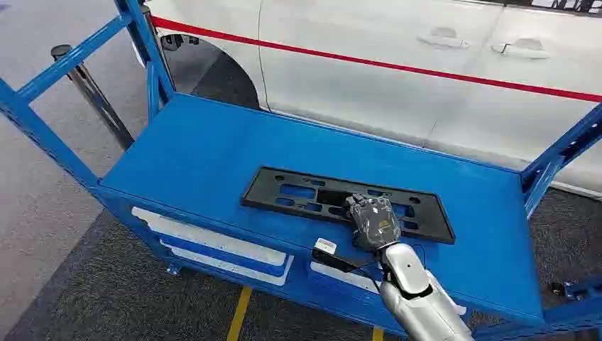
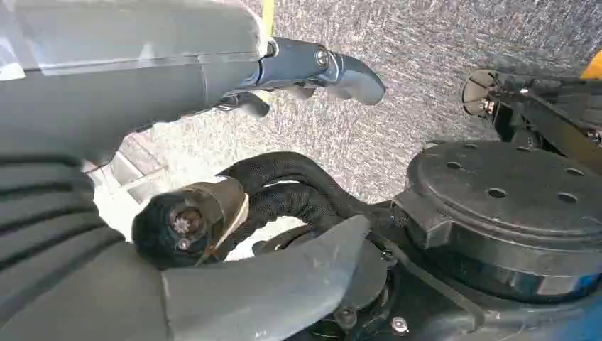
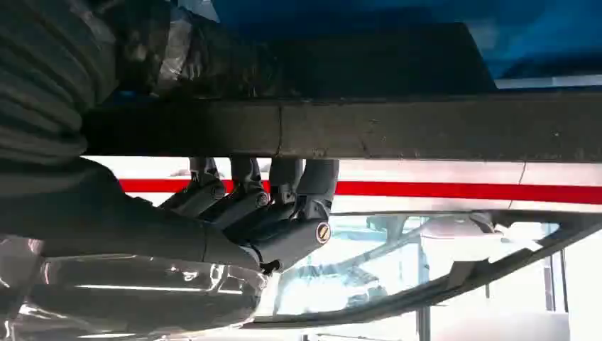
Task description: Take the parts from the cabinet and place them on the table.
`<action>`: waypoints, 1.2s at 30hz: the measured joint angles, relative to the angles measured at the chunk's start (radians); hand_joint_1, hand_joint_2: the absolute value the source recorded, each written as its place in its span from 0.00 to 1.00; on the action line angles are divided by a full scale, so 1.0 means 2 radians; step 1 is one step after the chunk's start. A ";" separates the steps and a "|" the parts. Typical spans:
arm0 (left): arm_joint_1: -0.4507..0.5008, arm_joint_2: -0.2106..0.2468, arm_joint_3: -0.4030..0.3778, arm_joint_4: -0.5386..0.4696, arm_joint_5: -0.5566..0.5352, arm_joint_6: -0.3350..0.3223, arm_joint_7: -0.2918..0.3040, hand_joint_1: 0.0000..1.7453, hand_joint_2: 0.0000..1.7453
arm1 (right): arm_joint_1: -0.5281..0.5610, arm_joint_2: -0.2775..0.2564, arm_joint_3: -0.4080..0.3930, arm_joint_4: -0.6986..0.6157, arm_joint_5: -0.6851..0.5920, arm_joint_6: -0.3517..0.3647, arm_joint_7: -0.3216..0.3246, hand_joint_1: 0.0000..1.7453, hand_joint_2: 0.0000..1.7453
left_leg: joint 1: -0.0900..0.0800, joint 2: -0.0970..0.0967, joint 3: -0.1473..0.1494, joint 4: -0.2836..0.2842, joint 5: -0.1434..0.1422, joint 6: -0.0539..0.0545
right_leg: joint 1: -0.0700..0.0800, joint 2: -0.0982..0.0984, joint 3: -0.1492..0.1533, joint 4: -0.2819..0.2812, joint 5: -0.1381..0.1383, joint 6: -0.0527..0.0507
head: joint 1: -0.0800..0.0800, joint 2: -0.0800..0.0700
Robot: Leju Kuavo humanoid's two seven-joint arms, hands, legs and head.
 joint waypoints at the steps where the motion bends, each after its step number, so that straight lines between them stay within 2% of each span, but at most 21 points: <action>1: 0.000 0.000 0.000 0.000 0.000 -0.001 0.000 0.00 1.00 | 0.000 0.000 0.000 0.000 0.000 0.000 0.000 1.00 1.00 | 0.000 0.000 0.000 0.000 0.000 0.000 | 0.000 0.000 0.000 0.000 0.000 0.000 | 0.000 0.000; 9: -0.001 0.000 0.001 0.002 -0.006 -0.008 -0.001 0.00 1.00 | 0.000 0.000 0.000 0.000 -0.003 -0.002 -0.005 1.00 1.00 | 0.000 0.000 0.000 0.000 0.000 0.000 | 0.000 0.000 0.000 0.000 0.000 0.000 | 0.000 0.000; 14: -0.001 0.000 0.002 0.003 -0.008 -0.011 -0.003 0.00 1.00 | 0.002 -0.006 0.000 -0.020 -0.031 -0.003 -0.022 1.00 1.00 | 0.000 0.000 0.000 0.000 0.000 0.000 | 0.000 0.000 0.000 0.000 0.000 0.000 | 0.000 0.000; 18: -0.001 0.000 0.003 0.003 -0.010 -0.011 -0.006 0.00 1.00 | 0.011 -0.026 -0.006 -0.091 -0.063 -0.004 -0.043 1.00 1.00 | 0.000 0.000 0.000 0.000 0.000 0.000 | 0.000 0.000 0.000 0.000 0.000 0.000 | 0.000 0.000; 21: -0.001 0.000 0.004 0.003 -0.011 -0.011 -0.006 0.00 1.00 | 0.017 -0.043 -0.022 -0.165 -0.066 -0.005 -0.050 1.00 1.00 | 0.000 0.000 0.000 0.000 0.000 0.000 | 0.000 0.000 0.000 0.000 0.000 0.000 | 0.000 0.000; 25: -0.002 0.000 0.005 0.004 -0.017 -0.018 -0.009 0.00 1.00 | 0.029 -0.055 -0.037 -0.222 -0.063 -0.015 -0.058 1.00 1.00 | -0.001 0.000 -0.001 0.001 0.000 0.000 | -0.001 0.000 -0.001 -0.001 0.000 0.000 | 0.000 0.000; 31: -0.009 0.001 0.017 0.010 -0.033 -0.034 -0.017 0.00 1.00 | 0.049 -0.060 -0.054 -0.261 -0.051 -0.037 -0.068 1.00 1.00 | -0.003 0.000 -0.001 0.001 -0.001 0.001 | -0.002 0.000 -0.001 -0.001 0.000 0.000 | 0.000 0.000; 36: -0.013 0.001 0.025 0.015 -0.039 -0.040 -0.019 0.00 1.00 | 0.060 -0.064 -0.062 -0.276 -0.047 -0.048 -0.072 1.00 1.00 | -0.007 0.000 -0.002 0.003 -0.004 0.006 | -0.004 0.000 0.000 -0.003 0.001 0.004 | 0.000 0.000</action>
